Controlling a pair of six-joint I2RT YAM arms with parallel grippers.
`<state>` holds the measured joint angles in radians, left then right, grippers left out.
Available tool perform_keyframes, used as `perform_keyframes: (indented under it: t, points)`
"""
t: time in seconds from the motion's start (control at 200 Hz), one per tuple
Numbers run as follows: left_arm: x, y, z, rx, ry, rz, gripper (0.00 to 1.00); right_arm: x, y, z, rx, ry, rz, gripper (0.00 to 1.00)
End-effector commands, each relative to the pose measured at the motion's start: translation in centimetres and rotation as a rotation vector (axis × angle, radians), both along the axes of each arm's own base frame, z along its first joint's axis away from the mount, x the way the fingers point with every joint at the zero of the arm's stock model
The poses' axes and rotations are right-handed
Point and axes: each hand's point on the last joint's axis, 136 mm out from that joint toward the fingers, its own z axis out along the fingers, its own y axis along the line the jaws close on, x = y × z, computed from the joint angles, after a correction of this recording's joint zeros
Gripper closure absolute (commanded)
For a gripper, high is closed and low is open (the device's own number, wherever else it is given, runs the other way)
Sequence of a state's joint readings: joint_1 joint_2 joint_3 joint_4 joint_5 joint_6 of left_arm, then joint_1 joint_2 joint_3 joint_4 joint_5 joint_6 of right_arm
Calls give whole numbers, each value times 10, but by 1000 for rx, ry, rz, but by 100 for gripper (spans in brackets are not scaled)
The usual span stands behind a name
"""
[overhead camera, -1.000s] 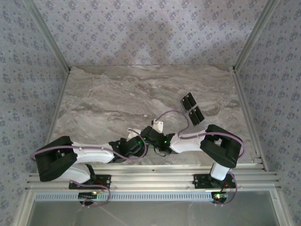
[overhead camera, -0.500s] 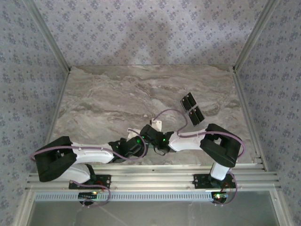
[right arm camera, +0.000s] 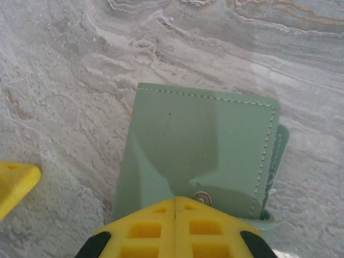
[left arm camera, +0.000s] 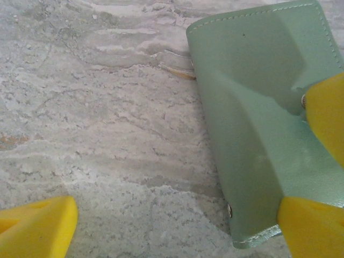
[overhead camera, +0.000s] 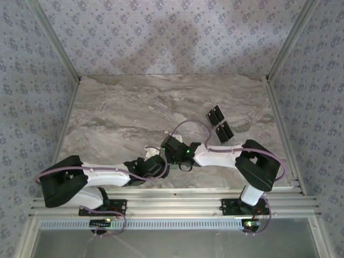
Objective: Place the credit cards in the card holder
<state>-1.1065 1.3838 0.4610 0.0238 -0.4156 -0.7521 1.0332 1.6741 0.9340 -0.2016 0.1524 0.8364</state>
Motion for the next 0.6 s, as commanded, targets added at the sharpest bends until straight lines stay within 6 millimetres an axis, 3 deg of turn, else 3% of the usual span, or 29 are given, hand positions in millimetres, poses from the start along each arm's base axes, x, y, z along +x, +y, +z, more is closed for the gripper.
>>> perform_keyframes:
  t: [0.0, 0.315, 0.595]
  points:
    - [-18, 16, -33, 38, 129, 17, 3, -13, -7, 3, -36, 45, 57, 100]
    - [-19, 16, -35, 35, 132, 18, 3, -6, -12, 4, -36, 33, 33, 100]
    - [-19, 17, -37, 38, 135, 18, 3, 11, -9, 17, -4, -11, 8, 100]
